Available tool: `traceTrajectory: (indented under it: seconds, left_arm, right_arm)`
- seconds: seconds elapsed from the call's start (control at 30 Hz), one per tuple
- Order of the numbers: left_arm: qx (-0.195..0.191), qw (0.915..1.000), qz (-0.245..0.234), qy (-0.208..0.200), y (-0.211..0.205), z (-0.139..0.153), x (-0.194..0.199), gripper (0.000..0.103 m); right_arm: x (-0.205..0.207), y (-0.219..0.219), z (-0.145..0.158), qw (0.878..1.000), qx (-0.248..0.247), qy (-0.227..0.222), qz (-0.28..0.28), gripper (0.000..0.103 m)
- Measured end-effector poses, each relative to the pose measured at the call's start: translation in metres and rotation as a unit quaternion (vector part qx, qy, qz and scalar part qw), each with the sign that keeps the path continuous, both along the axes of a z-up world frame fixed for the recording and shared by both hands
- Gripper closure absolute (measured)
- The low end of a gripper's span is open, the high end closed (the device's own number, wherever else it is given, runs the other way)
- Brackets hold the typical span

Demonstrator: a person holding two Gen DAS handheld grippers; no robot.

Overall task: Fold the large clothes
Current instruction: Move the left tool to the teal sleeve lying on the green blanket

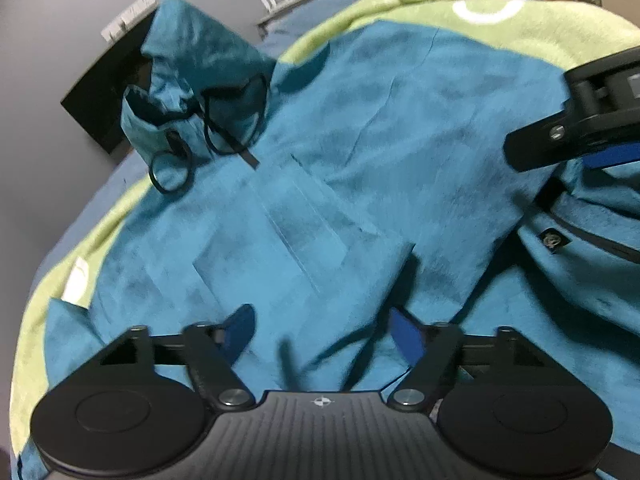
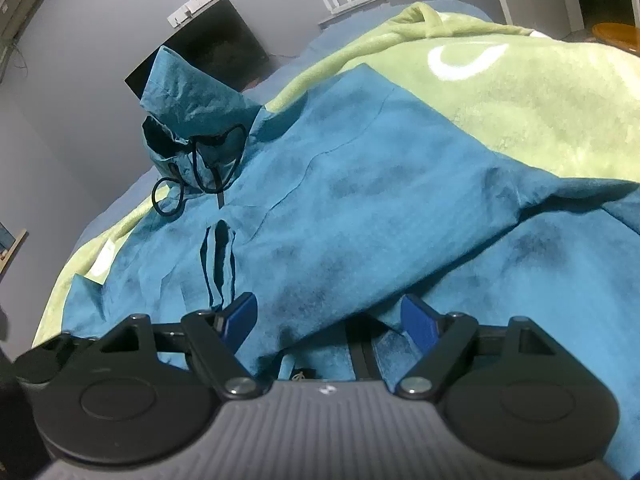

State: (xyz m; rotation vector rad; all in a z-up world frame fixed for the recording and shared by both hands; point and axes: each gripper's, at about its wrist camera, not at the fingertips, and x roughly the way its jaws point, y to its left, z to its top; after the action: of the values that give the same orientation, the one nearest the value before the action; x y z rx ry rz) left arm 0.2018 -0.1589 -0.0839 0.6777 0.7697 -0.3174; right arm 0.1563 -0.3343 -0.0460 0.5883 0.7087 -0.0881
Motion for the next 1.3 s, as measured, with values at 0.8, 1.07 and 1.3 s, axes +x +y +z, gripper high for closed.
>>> traceTrajectory:
  seconds: [0.8, 1.07, 1.3]
  left_arm:
    - [-0.321, 0.8966, 0.300, 0.056, 0.184, 0.015, 0.016, 0.077]
    - [-0.223, 0.9608, 0.155, -0.057, 0.126, 0.033, -0.008, 0.016]
    - [-0.025, 0.9955, 0.009, -0.091, 0.043, 0.004, -0.009, 0.018]
  right_arm:
    - [-0.004, 0.001, 0.001, 1.000, -0.006, 0.007, 0.014, 0.024]
    - [-0.003, 0.004, 0.000, 0.999, -0.015, 0.013, 0.027, 0.024]
    - [-0.001, 0.005, -0.005, 0.999, -0.015, 0.020, 0.029, 0.024]
